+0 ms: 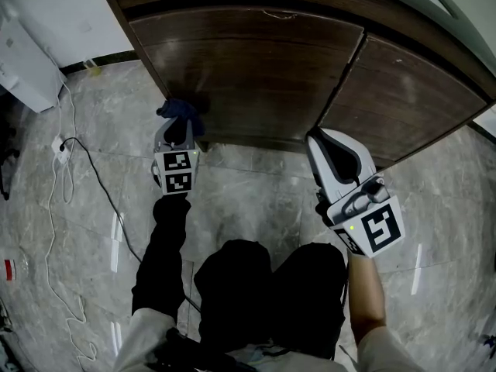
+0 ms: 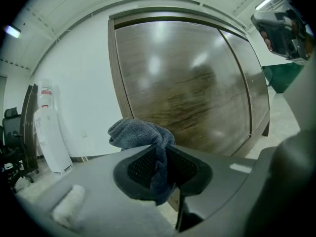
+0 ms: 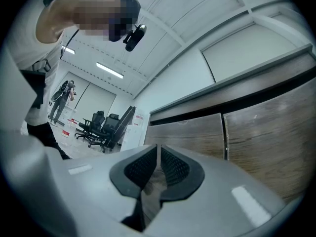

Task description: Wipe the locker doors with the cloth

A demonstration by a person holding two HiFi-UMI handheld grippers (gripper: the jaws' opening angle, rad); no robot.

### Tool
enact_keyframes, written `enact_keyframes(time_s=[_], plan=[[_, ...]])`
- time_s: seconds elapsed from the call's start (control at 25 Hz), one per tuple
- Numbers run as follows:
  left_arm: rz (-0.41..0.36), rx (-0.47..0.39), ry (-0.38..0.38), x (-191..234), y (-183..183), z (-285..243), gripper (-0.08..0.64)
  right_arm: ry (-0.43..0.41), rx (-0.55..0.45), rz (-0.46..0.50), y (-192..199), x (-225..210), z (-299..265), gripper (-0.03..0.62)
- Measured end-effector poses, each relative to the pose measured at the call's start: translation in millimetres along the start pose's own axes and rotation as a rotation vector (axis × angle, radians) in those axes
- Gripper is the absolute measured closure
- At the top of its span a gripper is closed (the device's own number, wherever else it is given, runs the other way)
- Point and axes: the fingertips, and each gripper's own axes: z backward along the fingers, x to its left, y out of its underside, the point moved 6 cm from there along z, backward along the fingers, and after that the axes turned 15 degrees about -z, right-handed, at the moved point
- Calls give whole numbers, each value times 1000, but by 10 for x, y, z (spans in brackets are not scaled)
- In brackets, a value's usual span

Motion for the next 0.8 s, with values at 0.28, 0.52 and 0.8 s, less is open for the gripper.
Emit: enact_keyframes(time_s=[0.28, 0.52, 0.8], plan=[[8, 63, 58, -284, 374, -137, 499, 12, 18, 9, 20, 26, 91, 563], [19, 90, 90, -443, 539, -214, 499, 27, 33, 8, 67, -4, 119, 563], [15, 86, 103, -536, 568, -235, 499, 34, 56, -4, 174, -14, 113, 563]])
